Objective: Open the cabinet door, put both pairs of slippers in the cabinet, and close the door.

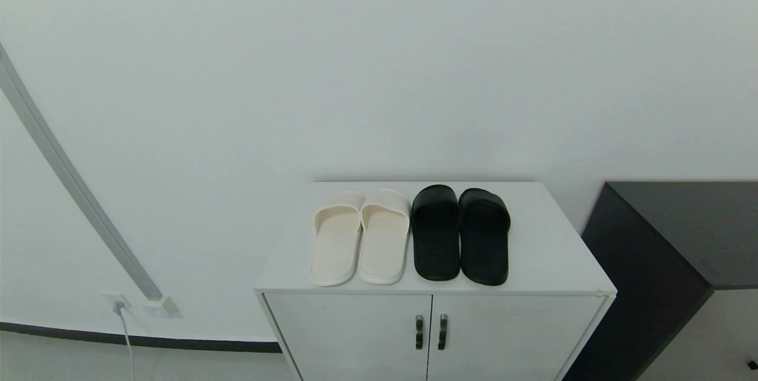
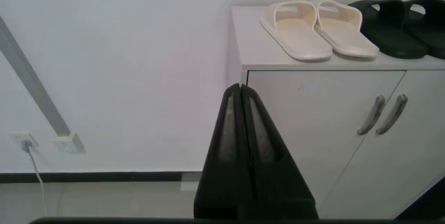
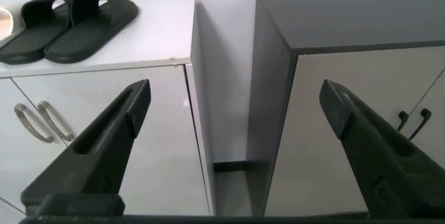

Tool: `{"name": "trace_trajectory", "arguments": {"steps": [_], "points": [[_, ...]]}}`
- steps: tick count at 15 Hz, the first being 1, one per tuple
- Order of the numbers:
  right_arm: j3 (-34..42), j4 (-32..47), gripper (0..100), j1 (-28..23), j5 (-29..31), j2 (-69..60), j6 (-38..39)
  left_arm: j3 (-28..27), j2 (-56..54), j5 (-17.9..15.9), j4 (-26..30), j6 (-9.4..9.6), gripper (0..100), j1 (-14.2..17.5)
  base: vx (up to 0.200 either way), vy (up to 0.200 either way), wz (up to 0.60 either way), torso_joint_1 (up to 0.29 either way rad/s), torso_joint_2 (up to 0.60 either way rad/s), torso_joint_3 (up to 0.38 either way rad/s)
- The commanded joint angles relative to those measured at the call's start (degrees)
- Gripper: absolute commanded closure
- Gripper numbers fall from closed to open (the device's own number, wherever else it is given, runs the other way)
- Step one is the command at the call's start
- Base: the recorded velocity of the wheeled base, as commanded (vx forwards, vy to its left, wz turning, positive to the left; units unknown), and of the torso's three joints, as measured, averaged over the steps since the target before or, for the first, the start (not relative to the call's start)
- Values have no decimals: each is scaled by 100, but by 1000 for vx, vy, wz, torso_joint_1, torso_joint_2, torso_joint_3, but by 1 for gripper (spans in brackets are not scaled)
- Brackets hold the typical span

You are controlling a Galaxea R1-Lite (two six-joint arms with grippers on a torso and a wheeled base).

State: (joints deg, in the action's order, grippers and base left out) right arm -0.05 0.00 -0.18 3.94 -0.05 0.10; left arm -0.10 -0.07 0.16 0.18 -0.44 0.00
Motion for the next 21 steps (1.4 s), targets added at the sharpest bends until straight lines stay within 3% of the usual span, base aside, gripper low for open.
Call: {"name": "trace_trajectory", "arguments": {"steps": [1,4,6,8,10,12,15,19,21], "points": [[-4,-9,0,1,2,5,-36,1,7,2,-1,0,100,0,0,0,0,0,0,0],[-57,-53,0,1,63,14,87,1,7,-7,-1,26,100,0,0,0,0,0,0,0],[-1542,211,0,106,37,1077,799,1,7,-16,-1,26,100,0,0,0,0,0,0,0],[-1630,360,0,176,-156,2114,649,1,7,-16,-1,26,100,0,0,0,0,0,0,0],[-1595,-272,0,194,-649,3292,658,1,7,-7,-1,9,100,0,0,0,0,0,0,0],[-1700,-993,0,396,-631,4057,649,1,7,-7,-1,26,100,0,0,0,0,0,0,0],[-2421,-1248,0,1425,-165,5006,966,1,7,-7,-1,26,100,0,0,0,0,0,0,0],[-2992,-1274,0,3885,1760,5973,1502,1,7,-16,-1,26,100,0,0,0,0,0,0,0],[-3317,-1274,0,4633,2366,6509,1836,1,7,-16,-1,26,100,0,0,0,0,0,0,0]]}}
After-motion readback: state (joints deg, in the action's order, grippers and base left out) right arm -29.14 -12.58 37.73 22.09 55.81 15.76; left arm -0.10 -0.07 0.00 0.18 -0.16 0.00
